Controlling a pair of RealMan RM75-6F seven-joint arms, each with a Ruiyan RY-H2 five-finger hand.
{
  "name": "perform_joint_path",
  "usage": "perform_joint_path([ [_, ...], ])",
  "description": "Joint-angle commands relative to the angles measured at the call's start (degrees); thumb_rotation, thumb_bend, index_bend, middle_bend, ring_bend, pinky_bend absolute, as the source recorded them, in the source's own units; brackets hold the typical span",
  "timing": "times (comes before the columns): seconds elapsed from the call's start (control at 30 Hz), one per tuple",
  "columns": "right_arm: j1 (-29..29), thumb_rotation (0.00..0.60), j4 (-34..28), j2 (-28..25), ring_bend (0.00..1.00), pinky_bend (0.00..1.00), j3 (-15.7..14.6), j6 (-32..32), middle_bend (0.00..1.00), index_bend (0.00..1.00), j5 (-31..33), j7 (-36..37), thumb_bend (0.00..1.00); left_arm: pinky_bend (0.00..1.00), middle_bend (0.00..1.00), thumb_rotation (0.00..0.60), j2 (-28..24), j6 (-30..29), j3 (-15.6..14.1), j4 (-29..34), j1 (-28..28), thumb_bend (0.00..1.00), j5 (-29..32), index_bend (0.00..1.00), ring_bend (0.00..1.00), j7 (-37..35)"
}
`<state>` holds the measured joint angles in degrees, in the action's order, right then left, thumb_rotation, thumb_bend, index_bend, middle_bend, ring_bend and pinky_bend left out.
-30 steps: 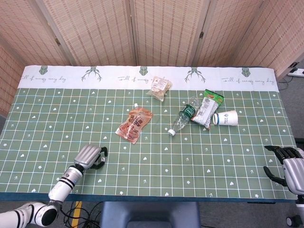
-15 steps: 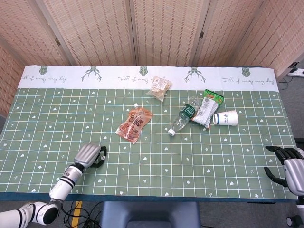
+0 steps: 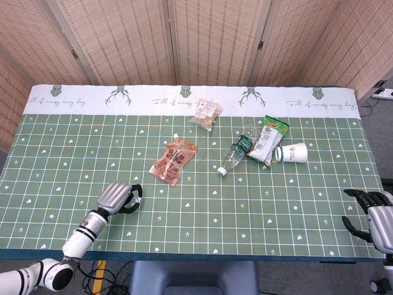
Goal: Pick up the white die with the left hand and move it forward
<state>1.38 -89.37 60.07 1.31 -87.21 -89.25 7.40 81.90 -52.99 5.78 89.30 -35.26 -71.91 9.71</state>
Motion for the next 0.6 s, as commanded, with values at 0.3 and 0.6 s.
perform_joint_path([
  [0.3,-0.7,0.600,0.5,-0.1,0.35,0.27,0.0,-0.6,0.33,0.28,0.6,0.7,0.24,0.97,0.96,0.600,7.7,-16.2,10.6,-5.5,0.2,0.37,-3.0,0.01,0.87,-9.9],
  [0.6,-0.6,0.600,0.6,0.0,0.35,0.27,0.0,-0.1,0.33,0.28,0.7,0.8,0.24,0.96,0.89,0.600,5.4,-16.4,8.7,-5.4,1.5,0.27,-3.2,0.00,0.81,-8.7],
])
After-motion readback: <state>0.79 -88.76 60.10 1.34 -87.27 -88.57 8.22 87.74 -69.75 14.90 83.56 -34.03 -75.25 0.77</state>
